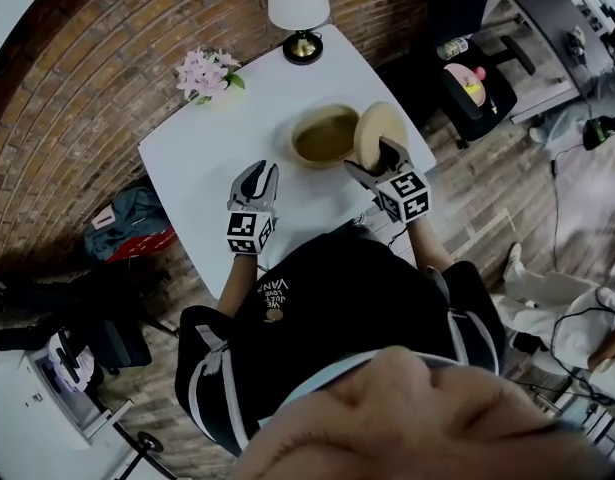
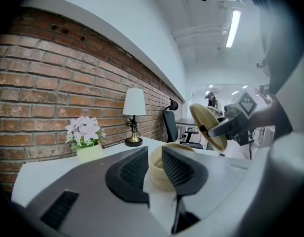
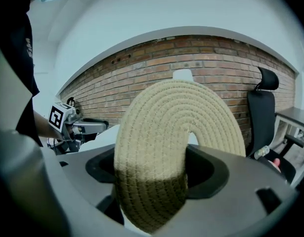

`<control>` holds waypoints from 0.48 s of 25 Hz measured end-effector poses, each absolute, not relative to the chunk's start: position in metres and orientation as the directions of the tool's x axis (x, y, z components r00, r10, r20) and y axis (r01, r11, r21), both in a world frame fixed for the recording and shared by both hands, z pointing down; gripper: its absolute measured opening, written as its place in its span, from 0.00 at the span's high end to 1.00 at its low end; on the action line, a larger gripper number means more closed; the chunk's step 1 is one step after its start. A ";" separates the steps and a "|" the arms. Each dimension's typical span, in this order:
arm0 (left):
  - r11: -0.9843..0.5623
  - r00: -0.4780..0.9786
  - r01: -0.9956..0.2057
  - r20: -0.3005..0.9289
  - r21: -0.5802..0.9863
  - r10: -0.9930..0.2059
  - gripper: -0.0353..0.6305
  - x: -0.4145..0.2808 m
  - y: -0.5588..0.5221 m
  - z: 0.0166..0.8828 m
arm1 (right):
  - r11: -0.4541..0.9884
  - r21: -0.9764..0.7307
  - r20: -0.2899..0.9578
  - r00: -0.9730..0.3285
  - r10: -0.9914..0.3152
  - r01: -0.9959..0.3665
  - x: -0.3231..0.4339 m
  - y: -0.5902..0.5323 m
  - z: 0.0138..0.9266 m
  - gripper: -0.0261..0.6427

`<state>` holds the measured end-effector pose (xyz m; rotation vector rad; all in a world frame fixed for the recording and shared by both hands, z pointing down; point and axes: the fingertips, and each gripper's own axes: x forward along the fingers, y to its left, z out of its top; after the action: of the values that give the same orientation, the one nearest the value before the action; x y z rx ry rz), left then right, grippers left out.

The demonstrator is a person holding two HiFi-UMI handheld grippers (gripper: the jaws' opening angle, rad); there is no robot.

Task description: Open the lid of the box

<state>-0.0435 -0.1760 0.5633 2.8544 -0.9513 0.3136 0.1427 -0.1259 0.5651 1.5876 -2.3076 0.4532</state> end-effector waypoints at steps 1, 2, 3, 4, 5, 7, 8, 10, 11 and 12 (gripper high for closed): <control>-0.799 0.782 -0.600 0.232 0.035 -0.578 0.82 -0.045 -0.174 0.563 | 0.325 -0.091 0.409 -0.333 -0.849 -0.941 0.143 -0.123 0.563 0.42; -0.801 0.783 -0.598 0.232 0.028 -0.577 0.83 -0.046 -0.173 0.562 | 0.313 -0.093 0.400 -0.324 -0.857 -0.945 0.144 -0.121 0.561 0.42; -0.800 0.783 -0.599 0.229 0.026 -0.578 0.84 -0.047 -0.171 0.561 | 0.302 -0.095 0.392 -0.315 -0.865 -0.949 0.145 -0.118 0.560 0.42; -0.798 0.783 -0.602 0.222 0.029 -0.582 0.86 -0.049 -0.170 0.559 | 0.291 -0.098 0.385 -0.306 -0.871 -0.952 0.146 -0.115 0.558 0.42; -0.797 0.783 -0.604 0.212 0.032 -0.585 0.87 -0.050 -0.169 0.556 | 0.281 -0.102 0.379 -0.298 -0.876 -0.954 0.147 -0.112 0.556 0.42; -0.801 0.788 -0.599 0.198 0.025 -0.583 0.88 -0.051 -0.165 0.552 | 0.258 -0.114 0.368 -0.282 -0.886 -0.959 0.149 -0.106 0.553 0.42; -0.805 0.792 -0.593 0.195 0.018 -0.579 0.89 -0.050 -0.163 0.550 | 0.245 -0.121 0.362 -0.272 -0.891 -0.962 0.151 -0.102 0.552 0.42; -0.811 0.797 -0.585 0.196 0.019 -0.571 0.90 -0.048 -0.158 0.545 | 0.220 -0.134 0.351 -0.254 -0.901 -0.966 0.154 -0.094 0.550 0.42; -0.811 0.799 -0.584 0.197 0.029 -0.568 0.90 -0.049 -0.156 0.543 | 0.210 -0.141 0.347 -0.247 -0.905 -0.967 0.155 -0.091 0.550 0.42; -0.811 0.800 -0.584 0.191 0.034 -0.568 0.91 -0.049 -0.154 0.542 | 0.200 -0.148 0.345 -0.240 -0.907 -0.969 0.155 -0.087 0.550 0.42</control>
<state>-0.0495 -0.1545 0.5415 2.8937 -0.9286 0.2634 0.1550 -0.0870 0.5496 1.8118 -2.2865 0.4995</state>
